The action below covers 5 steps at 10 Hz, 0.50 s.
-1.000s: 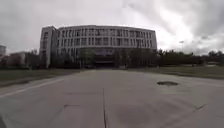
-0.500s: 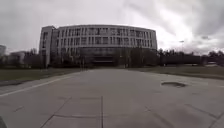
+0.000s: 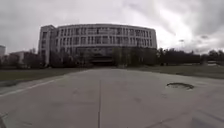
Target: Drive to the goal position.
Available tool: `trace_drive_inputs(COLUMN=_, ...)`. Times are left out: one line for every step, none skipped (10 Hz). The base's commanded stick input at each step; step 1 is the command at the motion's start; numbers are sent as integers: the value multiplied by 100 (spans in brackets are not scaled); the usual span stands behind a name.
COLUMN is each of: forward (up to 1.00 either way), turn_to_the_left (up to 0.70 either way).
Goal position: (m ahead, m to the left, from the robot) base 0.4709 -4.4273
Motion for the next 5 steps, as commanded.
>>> trace_drive_inputs(forward=70, turn_to_the_left=0)
trace_drive_inputs(forward=70, turn_to_the_left=0)
trace_drive_inputs(forward=70, turn_to_the_left=0)
trace_drive_inputs(forward=70, turn_to_the_left=0)
trace_drive_inputs(forward=70, turn_to_the_left=0)
